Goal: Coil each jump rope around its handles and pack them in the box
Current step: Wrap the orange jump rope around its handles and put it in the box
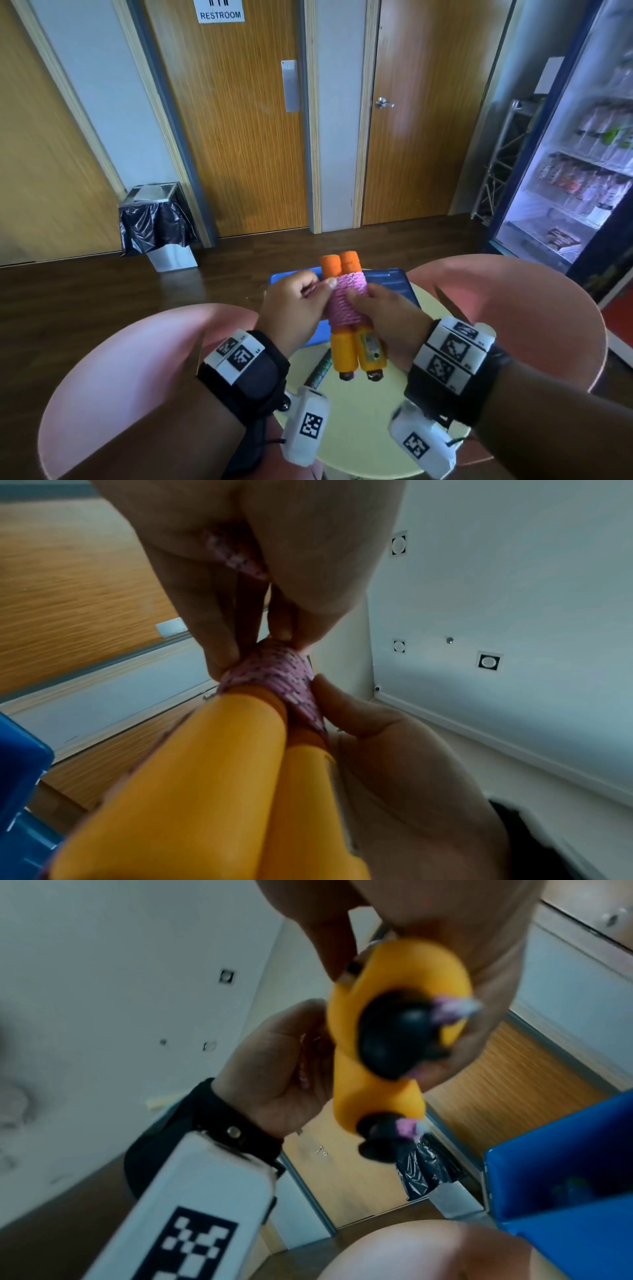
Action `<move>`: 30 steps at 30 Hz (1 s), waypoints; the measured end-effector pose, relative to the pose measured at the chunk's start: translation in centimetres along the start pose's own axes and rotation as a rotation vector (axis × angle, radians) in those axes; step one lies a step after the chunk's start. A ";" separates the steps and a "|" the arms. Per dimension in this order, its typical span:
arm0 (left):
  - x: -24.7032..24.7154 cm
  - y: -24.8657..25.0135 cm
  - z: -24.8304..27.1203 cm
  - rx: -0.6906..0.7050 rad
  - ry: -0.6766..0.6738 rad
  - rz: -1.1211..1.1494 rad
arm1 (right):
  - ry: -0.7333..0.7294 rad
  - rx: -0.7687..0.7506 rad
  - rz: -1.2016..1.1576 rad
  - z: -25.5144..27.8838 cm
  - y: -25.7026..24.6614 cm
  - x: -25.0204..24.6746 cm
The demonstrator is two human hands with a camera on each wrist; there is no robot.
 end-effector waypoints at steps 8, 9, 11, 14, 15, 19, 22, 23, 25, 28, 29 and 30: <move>1.5 -0.8 1.9 -0.282 -0.055 0.503 | -0.084 0.224 -0.361 1.3 0.6 -0.5; 1.9 -0.5 2.0 -0.296 -0.074 0.551 | -0.133 0.222 -0.364 1.6 0.3 -0.5; 2.8 0.0 2.1 -0.305 -0.119 0.620 | -0.209 0.210 -0.357 2.1 -0.2 -0.5; 4.6 0.8 1.8 -0.292 -0.184 0.683 | -0.252 0.185 -0.388 2.1 -0.7 -0.9; 5.3 1.2 1.7 -0.288 -0.214 0.702 | -0.264 0.177 -0.403 1.9 -0.8 -1.1; 8.1 2.9 1.1 -0.308 -0.232 0.736 | -0.382 0.257 -0.455 0.8 -0.5 -1.8; 10.1 3.4 0.3 -0.377 -0.171 0.714 | -0.456 0.329 -0.385 -0.7 0.0 -3.1; 10.5 3.2 -0.1 -0.399 -0.126 0.688 | -0.462 0.344 -0.330 -1.4 0.1 -3.7; 11.2 3.2 -0.9 -0.397 -0.047 0.587 | -0.436 0.298 -0.155 -3.2 0.1 -5.3; 11.9 4.0 -1.8 -0.282 0.068 0.309 | -0.328 0.055 0.047 -6.0 -1.5 -8.0; 12.4 4.4 -2.0 -0.245 0.082 0.250 | -0.312 0.007 0.084 -6.6 -1.8 -8.7; 13.0 4.8 -2.2 -0.211 0.089 0.201 | -0.311 -0.014 0.098 -7.0 -1.9 -9.3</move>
Point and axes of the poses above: each hand's wrist, its own z-axis away from the middle knuckle, its own x-axis out of the palm, y = z × x, the point moved 9 cm from there along -z, towards the middle knuckle, and after that the axes turned 13 degrees about y, right-handed, at the moved point
